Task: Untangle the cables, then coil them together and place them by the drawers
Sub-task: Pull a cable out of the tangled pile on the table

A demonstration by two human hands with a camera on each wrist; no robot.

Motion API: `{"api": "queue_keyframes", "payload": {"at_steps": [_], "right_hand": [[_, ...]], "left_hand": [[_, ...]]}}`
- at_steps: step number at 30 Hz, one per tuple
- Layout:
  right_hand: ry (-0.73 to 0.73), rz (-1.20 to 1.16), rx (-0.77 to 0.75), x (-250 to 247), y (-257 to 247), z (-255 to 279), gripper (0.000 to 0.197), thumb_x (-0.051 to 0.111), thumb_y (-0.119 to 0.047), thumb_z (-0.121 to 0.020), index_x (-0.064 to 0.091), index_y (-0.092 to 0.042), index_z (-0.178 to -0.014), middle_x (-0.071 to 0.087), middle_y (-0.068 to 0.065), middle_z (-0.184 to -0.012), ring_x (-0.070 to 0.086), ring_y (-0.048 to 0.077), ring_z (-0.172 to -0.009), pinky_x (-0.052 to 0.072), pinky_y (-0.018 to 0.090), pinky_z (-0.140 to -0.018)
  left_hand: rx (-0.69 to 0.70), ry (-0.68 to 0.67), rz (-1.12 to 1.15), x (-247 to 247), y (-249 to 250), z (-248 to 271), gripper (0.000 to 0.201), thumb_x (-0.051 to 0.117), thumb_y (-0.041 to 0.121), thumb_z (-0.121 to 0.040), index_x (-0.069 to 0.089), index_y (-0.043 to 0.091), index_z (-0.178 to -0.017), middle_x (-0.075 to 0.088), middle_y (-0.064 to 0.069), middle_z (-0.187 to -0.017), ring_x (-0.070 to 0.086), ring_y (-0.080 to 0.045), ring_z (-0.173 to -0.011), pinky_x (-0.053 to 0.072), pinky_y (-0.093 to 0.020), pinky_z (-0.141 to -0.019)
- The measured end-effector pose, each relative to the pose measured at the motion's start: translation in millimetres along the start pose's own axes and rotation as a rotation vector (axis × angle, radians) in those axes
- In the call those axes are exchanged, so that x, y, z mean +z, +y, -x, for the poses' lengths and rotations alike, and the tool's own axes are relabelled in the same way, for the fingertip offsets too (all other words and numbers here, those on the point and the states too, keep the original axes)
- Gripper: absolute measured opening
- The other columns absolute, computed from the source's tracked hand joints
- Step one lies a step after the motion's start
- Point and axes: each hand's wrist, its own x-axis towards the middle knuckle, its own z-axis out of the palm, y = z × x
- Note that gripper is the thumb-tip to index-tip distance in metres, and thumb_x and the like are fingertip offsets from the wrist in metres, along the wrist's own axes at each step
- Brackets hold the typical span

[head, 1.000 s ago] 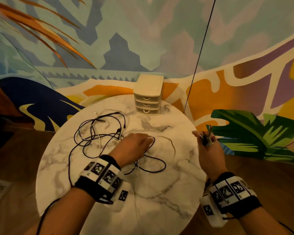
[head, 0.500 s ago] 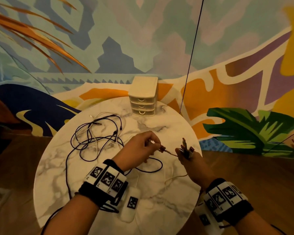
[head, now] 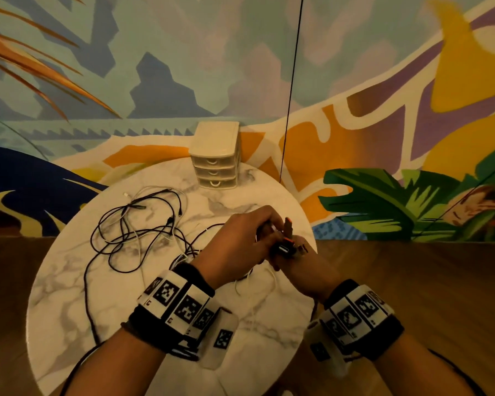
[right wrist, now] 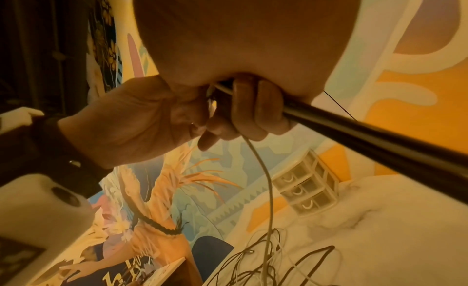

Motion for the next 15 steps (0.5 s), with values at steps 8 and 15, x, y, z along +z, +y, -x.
{"api": "queue_keyframes", "payload": {"at_steps": [8, 15], "right_hand": [[0.107, 0.02, 0.001, 1, 12, -4, 0.048, 0.05, 0.01, -0.084, 0.056, -0.029, -0.058, 0.055, -0.01, -0.059, 0.053, -0.002, -0.057, 0.04, 0.02, -0.057], [0.269, -0.192, -0.002, -4, 19, -10, 0.042, 0.049, -0.034, -0.096, 0.066, -0.017, -0.062, 0.048, 0.0, -0.043, 0.042, 0.006, -0.039, 0.035, 0.014, -0.048]], "left_hand": [[0.116, 0.012, -0.06, 10, 10, -2, 0.008, 0.059, 0.016, -0.09, 0.062, 0.021, -0.095, 0.061, 0.019, -0.076, 0.056, 0.005, -0.064, 0.048, -0.021, -0.063], [-0.163, 0.044, 0.106, 21, -49, -10, 0.035, 0.061, 0.021, -0.088, 0.05, 0.028, -0.12, 0.062, 0.007, -0.107, 0.059, -0.016, -0.076, 0.05, -0.028, -0.069]]}}
